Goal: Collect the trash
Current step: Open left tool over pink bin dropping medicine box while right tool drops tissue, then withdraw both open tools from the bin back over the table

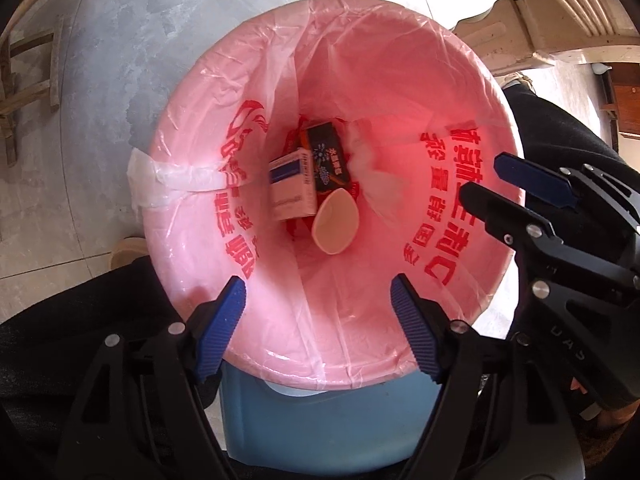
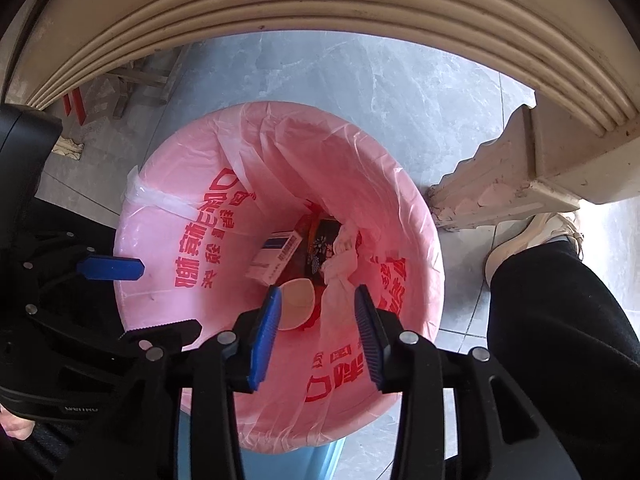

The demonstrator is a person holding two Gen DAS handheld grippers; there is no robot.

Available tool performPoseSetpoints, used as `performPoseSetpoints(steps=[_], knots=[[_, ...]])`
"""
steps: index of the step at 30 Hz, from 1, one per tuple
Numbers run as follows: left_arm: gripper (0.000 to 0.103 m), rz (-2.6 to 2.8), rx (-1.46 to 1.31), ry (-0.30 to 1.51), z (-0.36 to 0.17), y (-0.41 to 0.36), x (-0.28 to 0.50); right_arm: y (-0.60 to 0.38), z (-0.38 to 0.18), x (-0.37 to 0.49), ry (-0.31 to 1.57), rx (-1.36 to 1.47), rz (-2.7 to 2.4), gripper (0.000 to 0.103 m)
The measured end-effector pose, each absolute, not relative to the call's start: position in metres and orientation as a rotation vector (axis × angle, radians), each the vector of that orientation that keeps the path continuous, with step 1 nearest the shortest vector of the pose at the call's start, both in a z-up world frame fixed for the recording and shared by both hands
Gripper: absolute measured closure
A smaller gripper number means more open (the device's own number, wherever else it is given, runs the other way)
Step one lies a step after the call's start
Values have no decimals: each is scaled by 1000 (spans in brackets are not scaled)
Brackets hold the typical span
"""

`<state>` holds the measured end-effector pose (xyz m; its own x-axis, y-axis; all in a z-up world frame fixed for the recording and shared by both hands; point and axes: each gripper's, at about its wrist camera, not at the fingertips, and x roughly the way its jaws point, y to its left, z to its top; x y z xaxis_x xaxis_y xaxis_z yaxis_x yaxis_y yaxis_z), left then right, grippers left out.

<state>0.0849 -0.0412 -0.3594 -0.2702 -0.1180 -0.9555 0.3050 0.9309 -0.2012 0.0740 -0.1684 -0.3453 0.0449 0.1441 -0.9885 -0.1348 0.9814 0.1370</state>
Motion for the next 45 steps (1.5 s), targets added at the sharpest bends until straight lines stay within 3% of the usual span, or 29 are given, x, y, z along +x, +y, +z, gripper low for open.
performPoseSetpoints(steps=[11, 17, 23, 25, 30, 36, 45], knots=[[29, -356, 205, 1727, -344, -39, 86, -163, -337, 70, 1492, -31, 218, 58], [29, -395, 318, 1578, -283, -35, 70, -159, -279, 49, 1396, -13, 302, 57], [29, -413, 398, 1410, -164, -20, 77, -162, -148, 29, 1130, -77, 486, 24], [22, -418, 411, 1355, -116, -18, 93, -165, -102, 32, 1049, -133, 537, 9], [18, -413, 470, 1241, -16, -32, 140, -172, -5, 64, 944, -264, 638, 7], [17, -406, 513, 1269, 46, -57, 209, -183, 76, 111, 818, -412, 718, 7], [17, -432, 611, 1318, 39, -101, 270, -186, 98, 180, 823, -633, 824, 7]])
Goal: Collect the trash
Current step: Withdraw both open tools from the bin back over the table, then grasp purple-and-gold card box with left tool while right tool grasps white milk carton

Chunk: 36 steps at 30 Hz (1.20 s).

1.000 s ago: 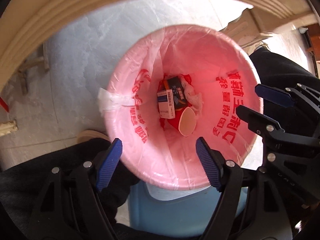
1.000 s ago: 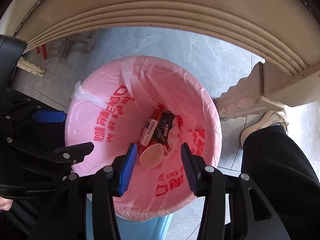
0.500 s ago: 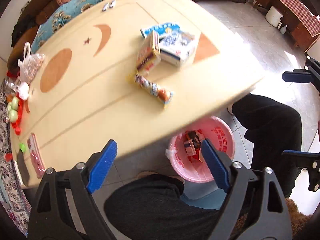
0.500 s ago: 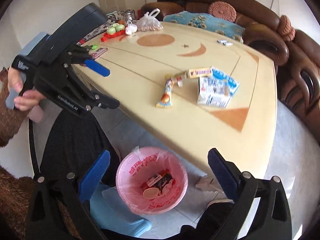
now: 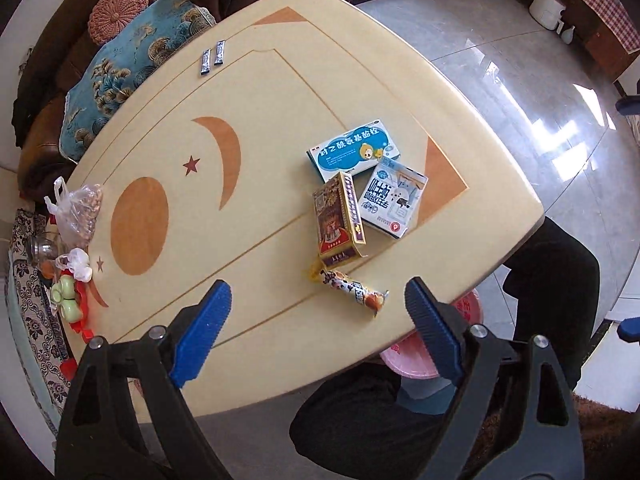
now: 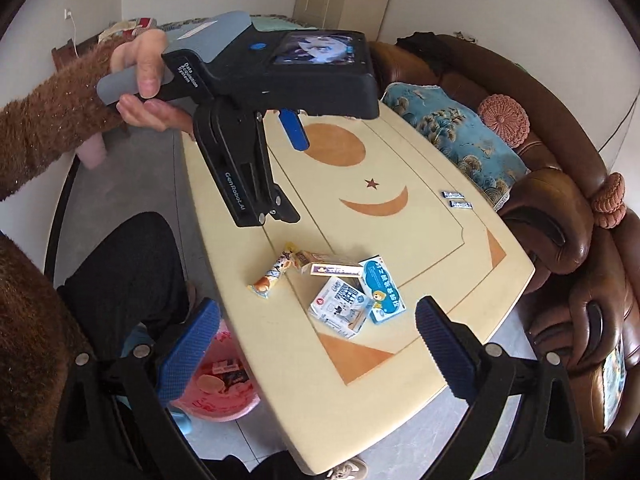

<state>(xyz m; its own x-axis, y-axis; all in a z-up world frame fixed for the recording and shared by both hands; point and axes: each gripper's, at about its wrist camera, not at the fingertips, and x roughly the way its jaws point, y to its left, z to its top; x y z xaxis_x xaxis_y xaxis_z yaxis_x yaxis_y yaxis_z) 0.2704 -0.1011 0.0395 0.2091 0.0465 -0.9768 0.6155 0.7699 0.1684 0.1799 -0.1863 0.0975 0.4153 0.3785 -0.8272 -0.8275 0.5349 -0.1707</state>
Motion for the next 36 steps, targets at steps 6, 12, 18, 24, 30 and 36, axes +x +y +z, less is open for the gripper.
performPoseSetpoints(steps=[6, 12, 18, 24, 30, 36], knots=[[17, -446, 633, 1394, 0, -121, 297, -186, 69, 216, 857, -668, 862, 7], [17, -467, 654, 1448, -37, -138, 315, -177, 27, 236, 895, -709, 932, 7], [17, -483, 643, 1496, -63, -145, 332, -170, -17, 249, 972, -734, 1007, 7], [17, -486, 630, 1539, -86, -150, 345, -168, -47, 260, 1037, -720, 1063, 7], [17, -476, 610, 1578, -105, -149, 361, -162, -72, 276, 1080, -723, 1101, 7], [17, -478, 585, 1608, -122, -147, 373, -154, -88, 291, 1108, -709, 1151, 7]])
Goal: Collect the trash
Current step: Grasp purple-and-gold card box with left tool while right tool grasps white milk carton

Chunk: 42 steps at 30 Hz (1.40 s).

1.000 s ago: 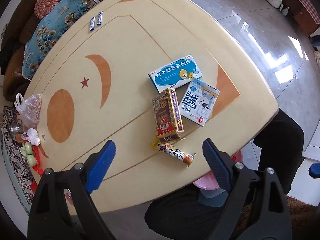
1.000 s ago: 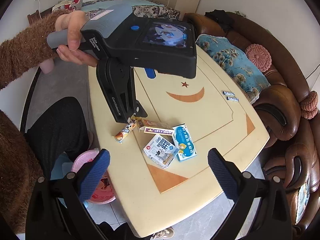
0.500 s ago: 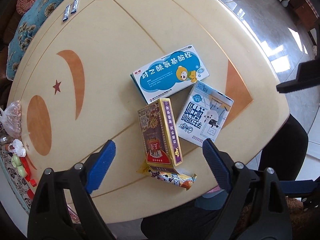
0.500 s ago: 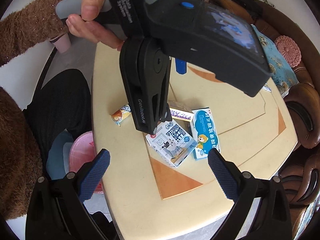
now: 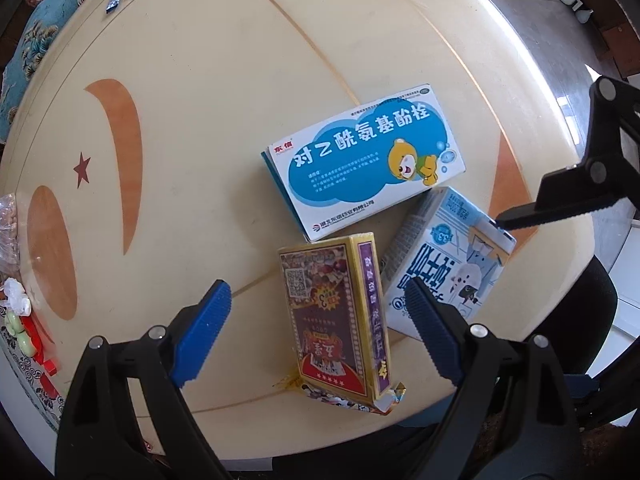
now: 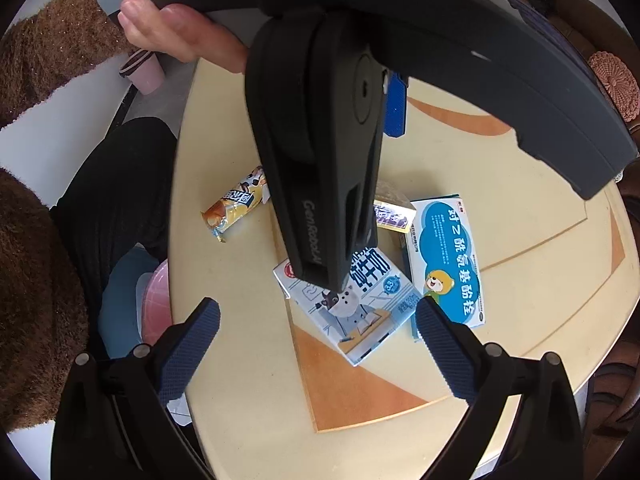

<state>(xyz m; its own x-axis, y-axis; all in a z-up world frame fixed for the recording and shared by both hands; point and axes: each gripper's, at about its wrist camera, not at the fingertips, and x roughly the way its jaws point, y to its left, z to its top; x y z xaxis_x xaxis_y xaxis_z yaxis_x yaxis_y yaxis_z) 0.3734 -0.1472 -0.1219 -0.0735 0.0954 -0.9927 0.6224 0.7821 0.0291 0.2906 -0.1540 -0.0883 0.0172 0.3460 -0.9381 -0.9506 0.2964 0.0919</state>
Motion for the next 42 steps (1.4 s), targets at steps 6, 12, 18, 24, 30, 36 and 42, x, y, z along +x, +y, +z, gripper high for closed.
performPoseSetpoints(steps=[6, 12, 18, 24, 30, 36, 42], knots=[[17, -500, 553, 1615, -127, -140, 380, -146, -104, 300, 1131, -733, 1168, 7], [17, -537, 513, 1611, -128, -126, 382, -138, -112, 303, 1124, -761, 1187, 7], [17, -572, 448, 1623, -132, -97, 389, -132, -115, 308, 1128, -758, 1199, 7], [17, -607, 358, 1651, -140, -72, 395, -125, -138, 305, 1194, -795, 1196, 7], [17, -629, 216, 1697, -158, -47, 403, -134, -148, 300, 1230, -717, 1142, 16], [17, -640, 129, 1703, -171, -30, 407, -144, -147, 286, 1125, -690, 984, 31], [29, -657, 80, 1704, -167, -30, 403, -144, -146, 275, 1116, -671, 917, 32]])
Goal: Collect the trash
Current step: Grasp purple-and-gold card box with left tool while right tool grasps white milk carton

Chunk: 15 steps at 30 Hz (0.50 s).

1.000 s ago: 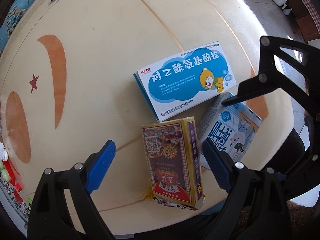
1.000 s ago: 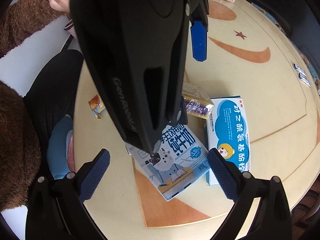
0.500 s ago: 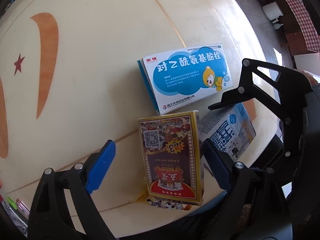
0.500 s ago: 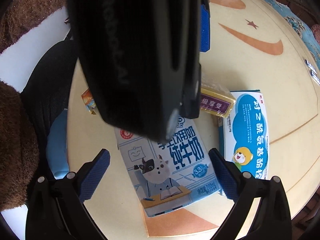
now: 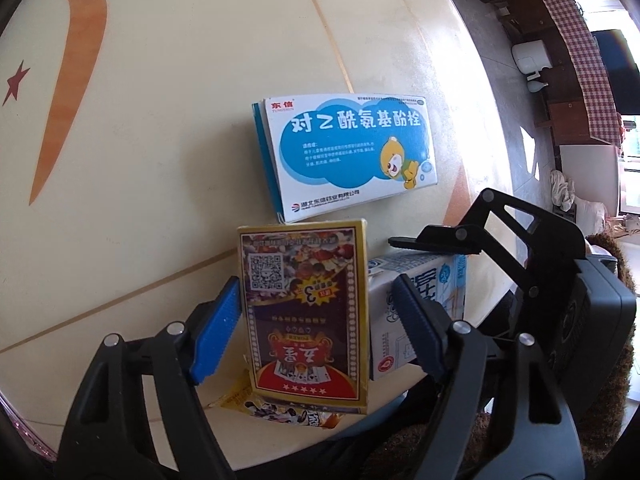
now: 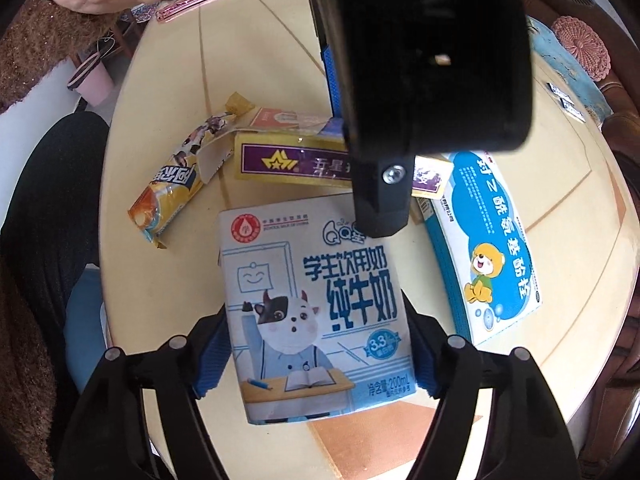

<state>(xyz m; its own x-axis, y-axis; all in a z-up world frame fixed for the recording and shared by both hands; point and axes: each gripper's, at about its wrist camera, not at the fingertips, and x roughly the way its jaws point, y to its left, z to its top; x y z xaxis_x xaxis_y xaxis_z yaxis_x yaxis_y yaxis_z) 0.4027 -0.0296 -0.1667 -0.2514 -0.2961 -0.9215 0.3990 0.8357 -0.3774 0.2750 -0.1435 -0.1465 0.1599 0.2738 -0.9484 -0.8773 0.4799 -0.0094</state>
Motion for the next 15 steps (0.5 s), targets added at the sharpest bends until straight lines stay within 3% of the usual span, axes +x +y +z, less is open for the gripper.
performPoseSetpoints(steps=[4, 15], knots=[[42, -664, 75, 1694, -157, -34, 401, -143, -144, 282, 1115, -639, 884, 32], [43, -623, 71, 1651, -138, -32, 395, -152, -141, 255, 1091, -536, 830, 33]])
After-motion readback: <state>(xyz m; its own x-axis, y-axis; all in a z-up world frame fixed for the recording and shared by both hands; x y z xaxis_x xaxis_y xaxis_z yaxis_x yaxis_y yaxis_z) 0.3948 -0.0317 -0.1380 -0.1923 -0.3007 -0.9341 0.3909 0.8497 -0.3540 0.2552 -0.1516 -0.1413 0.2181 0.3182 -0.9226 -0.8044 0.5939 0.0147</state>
